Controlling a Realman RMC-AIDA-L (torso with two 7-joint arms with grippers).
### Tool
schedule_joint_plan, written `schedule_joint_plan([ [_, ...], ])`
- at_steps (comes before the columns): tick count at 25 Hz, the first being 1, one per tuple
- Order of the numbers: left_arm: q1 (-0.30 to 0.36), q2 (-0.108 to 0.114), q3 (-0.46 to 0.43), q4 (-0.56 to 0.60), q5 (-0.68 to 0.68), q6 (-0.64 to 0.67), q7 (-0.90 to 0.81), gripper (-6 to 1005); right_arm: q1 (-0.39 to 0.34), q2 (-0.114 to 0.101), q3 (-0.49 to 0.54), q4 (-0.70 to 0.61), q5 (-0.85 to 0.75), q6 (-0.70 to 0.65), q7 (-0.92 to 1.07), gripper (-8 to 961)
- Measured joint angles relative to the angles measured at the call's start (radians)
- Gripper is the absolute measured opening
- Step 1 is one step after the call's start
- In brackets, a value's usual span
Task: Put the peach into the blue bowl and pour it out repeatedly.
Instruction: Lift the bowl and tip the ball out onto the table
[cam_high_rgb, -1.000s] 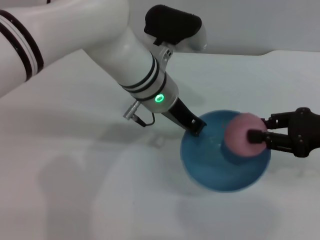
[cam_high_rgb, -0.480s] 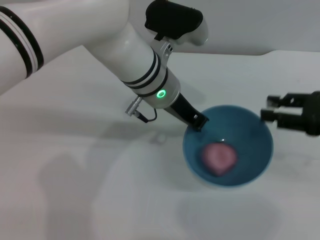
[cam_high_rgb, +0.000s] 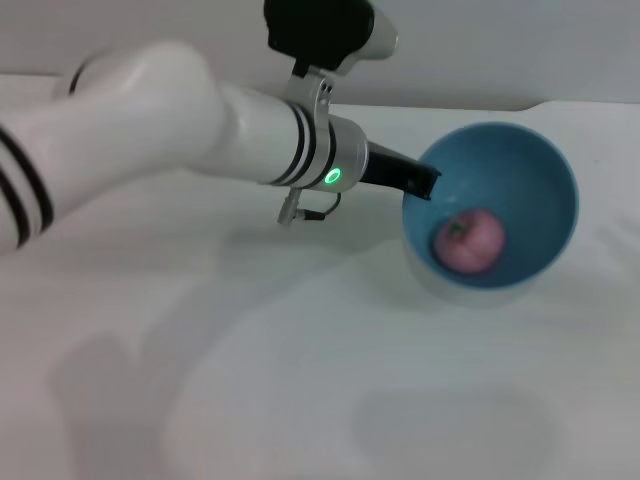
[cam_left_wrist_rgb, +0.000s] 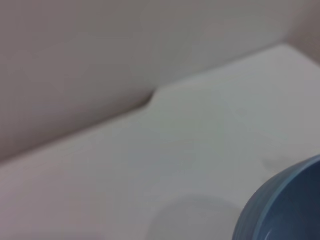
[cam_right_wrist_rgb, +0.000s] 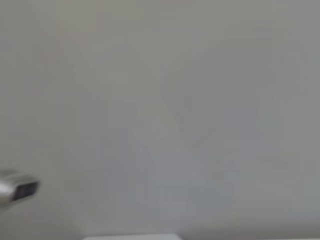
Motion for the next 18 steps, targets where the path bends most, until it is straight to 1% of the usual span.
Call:
schedule_joint_plan([
  [3, 0.061, 0.001, 0.08, 0.035, -0.001, -0.149, 0.064, -1, -0.025, -0.002, 0.047, 0.023, 0.0, 0.015, -0.003, 535],
  [6, 0.125, 0.002, 0.181, 0.054, 0.004, -0.345, 0.151, -1, -0.046, -0.002, 0.097, 0.036, 0.0, 0.028, -0.004, 535],
  [9, 0.181, 0.0, 0.273, 0.044, 0.014, -0.561, 0.233, 0, -0.058, -0.001, 0.123, 0.038, 0.0, 0.029, -0.004, 535],
  [10, 0.195, 0.0, 0.31, 0.033, 0.016, -0.641, 0.263, 0, -0.059, -0.001, 0.128, 0.038, 0.0, 0.027, -0.004, 535],
  [12, 0.21, -0.002, 0.375, 0.02, 0.017, -0.746, 0.311, 0, -0.061, 0.001, 0.135, 0.038, 0.0, 0.023, -0.002, 535],
  [15, 0.245, -0.005, 0.51, 0.001, 0.017, -0.967, 0.459, 0, -0.058, 0.004, 0.134, 0.039, 0.001, 0.022, -0.002, 535],
  [18, 0.269, -0.008, 0.619, -0.012, 0.012, -1.127, 0.612, -1, -0.052, 0.005, 0.126, 0.05, 0.001, 0.012, -0.002, 535],
])
